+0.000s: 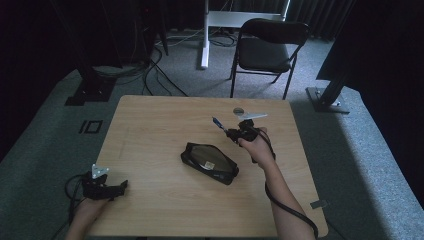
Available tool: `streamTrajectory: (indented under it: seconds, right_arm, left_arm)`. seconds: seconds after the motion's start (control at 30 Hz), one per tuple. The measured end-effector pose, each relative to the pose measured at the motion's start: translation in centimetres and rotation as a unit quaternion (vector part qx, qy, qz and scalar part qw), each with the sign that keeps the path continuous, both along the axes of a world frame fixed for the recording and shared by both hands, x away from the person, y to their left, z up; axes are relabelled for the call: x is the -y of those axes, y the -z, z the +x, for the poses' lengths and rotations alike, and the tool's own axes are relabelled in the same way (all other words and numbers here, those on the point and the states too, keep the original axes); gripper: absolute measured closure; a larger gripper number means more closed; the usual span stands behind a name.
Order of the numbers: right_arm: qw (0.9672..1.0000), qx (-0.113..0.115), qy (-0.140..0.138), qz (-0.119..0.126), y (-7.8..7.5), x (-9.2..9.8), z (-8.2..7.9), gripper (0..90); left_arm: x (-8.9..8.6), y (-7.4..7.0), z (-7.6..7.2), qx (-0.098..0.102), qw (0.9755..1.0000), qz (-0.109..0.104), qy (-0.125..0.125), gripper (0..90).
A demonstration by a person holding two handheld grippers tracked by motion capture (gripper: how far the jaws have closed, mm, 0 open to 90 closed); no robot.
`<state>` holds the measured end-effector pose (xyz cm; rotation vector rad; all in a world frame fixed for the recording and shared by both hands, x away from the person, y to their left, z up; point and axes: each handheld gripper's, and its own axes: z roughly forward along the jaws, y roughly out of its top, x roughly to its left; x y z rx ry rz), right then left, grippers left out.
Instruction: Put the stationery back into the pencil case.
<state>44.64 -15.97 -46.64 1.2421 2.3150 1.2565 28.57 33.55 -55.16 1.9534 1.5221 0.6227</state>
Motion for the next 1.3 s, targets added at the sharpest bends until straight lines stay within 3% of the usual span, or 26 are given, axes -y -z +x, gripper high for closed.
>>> streamTrajectory:
  seconds: [0.63,0.97,1.3]
  right_arm:
    - [0.9969,0.046,-0.063,0.011,-3.0,-0.8,-3.6,79.3]
    - [0.9946,0.059,-0.08,0.028,-3.4,-1.6,-4.7,79.3]
    - [0.9927,0.057,-0.104,0.017,-2.9,-2.3,-5.9,79.3]
  left_arm:
    - [0.0,0.0,0.0,0.0,1.0,0.001,0.0,0.1]
    - [0.0,0.0,0.0,0.0,1.0,0.0,0.0,0.1]
    - [0.0,0.0,0.0,0.0,1.0,0.0,0.0,0.1]
